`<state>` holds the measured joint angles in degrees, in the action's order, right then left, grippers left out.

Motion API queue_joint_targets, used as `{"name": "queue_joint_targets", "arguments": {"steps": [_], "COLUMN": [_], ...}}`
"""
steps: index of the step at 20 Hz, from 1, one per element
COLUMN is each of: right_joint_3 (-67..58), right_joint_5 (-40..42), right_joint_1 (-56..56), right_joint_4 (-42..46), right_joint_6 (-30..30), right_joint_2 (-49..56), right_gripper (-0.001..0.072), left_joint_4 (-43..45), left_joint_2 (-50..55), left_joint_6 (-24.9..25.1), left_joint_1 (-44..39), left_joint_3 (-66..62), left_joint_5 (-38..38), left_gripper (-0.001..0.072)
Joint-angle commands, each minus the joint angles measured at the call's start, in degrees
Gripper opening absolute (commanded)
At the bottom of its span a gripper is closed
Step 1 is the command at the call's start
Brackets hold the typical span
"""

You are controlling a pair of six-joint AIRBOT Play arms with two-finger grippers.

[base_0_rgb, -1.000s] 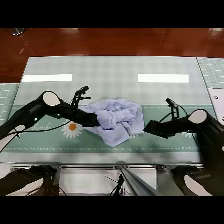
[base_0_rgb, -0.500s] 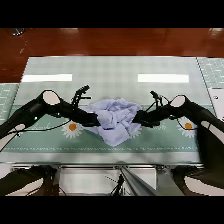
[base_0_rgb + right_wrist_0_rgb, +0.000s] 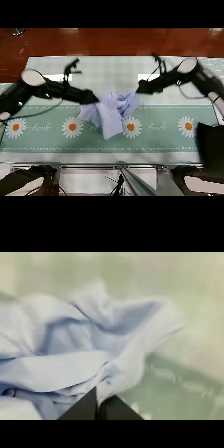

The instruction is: Fold the shirts.

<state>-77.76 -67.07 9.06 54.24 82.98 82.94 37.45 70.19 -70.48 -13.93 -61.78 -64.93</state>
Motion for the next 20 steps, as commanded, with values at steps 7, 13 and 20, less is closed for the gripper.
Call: {"name": "queue_joint_targets", "arguments": {"steps": [7,13,20], "right_joint_3": [-47.76,-35.82,-35.19], "right_joint_5": [-9.9,-10.54,-23.65], "right_joint_1": [-4.35,-4.35,-4.35], "right_joint_4": [18.34,29.33,30.32], "right_joint_6": [6.21,6.03,6.97], "right_joint_2": [-11.45,-35.34,-44.94], "right_gripper": [0.0026,0.0026,0.0026], "left_joint_4": [1.31,23.45,28.17], "left_joint_2": [-4.33,-17.44,-32.2], "left_joint_6": [-3.98,-10.05,-15.67], "left_joint_1": [16.74,21.79,21.77], "left_joint_3": [-40.54,-41.99,-31.04], "left_joint_5": [-2.1,-15.32,-30.64], "left_gripper": [0.0019,0.0018,0.0019]}}
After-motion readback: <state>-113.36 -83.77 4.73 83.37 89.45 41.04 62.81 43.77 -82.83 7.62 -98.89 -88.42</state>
